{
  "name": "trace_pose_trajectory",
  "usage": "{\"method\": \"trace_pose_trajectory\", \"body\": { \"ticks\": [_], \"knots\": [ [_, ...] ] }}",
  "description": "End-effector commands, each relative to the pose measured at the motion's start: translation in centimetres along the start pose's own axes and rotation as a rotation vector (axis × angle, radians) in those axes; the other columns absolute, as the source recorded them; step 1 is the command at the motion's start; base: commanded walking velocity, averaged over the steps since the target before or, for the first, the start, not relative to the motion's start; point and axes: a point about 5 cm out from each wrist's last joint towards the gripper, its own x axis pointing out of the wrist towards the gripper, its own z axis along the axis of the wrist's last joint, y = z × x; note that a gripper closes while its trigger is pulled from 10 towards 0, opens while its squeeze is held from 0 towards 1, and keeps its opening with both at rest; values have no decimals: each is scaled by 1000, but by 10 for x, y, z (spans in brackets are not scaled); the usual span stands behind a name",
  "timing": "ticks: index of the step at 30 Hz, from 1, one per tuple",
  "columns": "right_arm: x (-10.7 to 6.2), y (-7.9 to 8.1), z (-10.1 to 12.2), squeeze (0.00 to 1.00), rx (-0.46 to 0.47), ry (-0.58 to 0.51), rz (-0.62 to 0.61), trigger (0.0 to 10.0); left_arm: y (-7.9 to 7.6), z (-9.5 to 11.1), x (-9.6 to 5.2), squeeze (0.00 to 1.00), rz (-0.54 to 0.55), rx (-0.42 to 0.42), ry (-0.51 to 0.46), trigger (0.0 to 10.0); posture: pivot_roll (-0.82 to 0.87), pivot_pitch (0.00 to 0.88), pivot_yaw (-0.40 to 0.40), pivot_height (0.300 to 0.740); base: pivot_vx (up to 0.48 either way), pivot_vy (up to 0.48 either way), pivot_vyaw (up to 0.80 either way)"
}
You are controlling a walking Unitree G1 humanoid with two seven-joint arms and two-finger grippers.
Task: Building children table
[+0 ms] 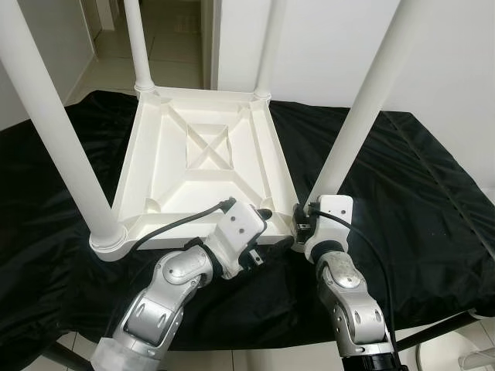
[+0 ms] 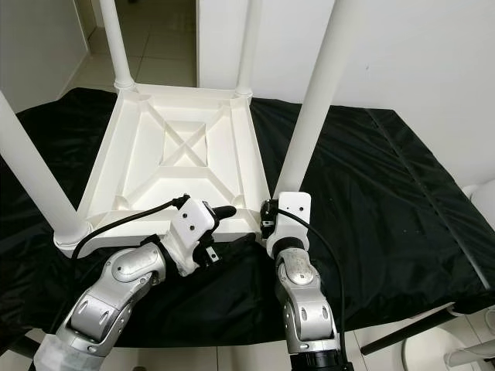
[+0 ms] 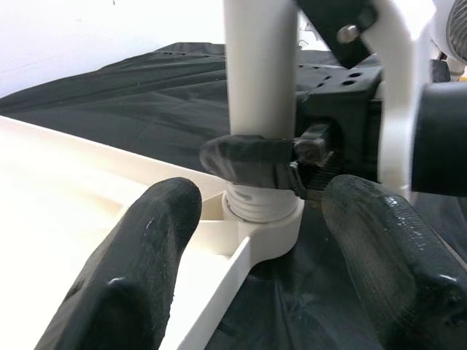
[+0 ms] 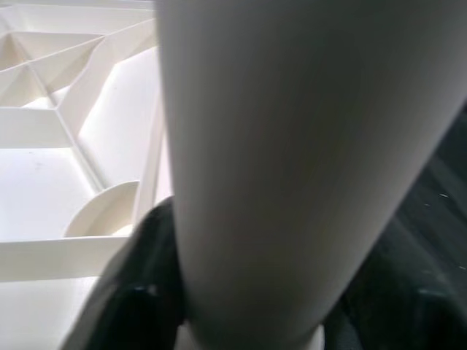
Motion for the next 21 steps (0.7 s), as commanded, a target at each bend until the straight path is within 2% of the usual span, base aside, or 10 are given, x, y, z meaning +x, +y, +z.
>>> {"method": "trace_pose_trajectory", "body": {
  "ticks": [1,6,7,13,14,15,18,21],
  "knots": [
    [-2,-5,0,1000,33,0,-21,10000,3,0,3,0,42,12,0,10000,-18,36,-105,740,0,0,0],
    [-2,-8,3,1000,20,-23,-1,10000,3,0,5,0,38,17,-3,10000,-16,35,-103,740,0,0,0],
    [-3,-16,3,1000,-8,-32,17,10000,4,4,7,0,32,24,-19,10000,-12,27,-102,740,0,0,0],
    [-1,-25,1,1000,-3,-33,96,10000,5,7,11,0,30,32,-33,10000,-13,20,-105,740,0,0,0],
    [3,-31,-3,0,-32,-34,160,10000,6,8,12,0,29,34,-38,10000,-8,12,-109,740,0,0,0],
    [3,-31,-3,0,-32,-34,160,10000,6,8,12,0,29,34,-38,10000,-8,12,-109,740,0,0,0],
    [7,-38,-8,0,-55,-18,288,10000,4,10,12,0,27,27,-47,10000,-9,11,-101,740,0,0,0],
    [8,-40,-9,0,-70,-18,326,10000,4,9,12,0,27,25,-47,10000,-4,14,-104,740,0,0,0]
  ]
}}
